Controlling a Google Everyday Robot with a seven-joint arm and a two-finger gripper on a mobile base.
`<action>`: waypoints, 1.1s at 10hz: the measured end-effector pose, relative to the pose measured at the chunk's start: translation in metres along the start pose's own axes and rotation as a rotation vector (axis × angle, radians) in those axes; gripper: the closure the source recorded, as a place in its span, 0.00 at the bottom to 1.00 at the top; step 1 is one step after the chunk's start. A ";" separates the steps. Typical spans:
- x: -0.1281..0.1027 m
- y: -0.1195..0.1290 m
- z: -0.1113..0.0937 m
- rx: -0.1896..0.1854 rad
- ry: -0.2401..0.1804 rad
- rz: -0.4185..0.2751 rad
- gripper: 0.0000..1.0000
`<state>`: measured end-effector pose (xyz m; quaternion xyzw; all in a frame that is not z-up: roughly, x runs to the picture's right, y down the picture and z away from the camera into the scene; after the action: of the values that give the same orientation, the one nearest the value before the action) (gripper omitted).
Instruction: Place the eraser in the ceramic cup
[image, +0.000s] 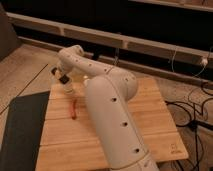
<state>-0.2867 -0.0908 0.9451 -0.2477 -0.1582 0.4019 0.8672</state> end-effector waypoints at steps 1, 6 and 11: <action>0.001 0.000 0.001 0.000 0.002 -0.004 1.00; 0.003 0.000 0.002 0.007 -0.013 -0.037 1.00; 0.015 -0.001 0.000 0.015 0.003 -0.021 0.66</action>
<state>-0.2767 -0.0800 0.9473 -0.2401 -0.1566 0.3938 0.8733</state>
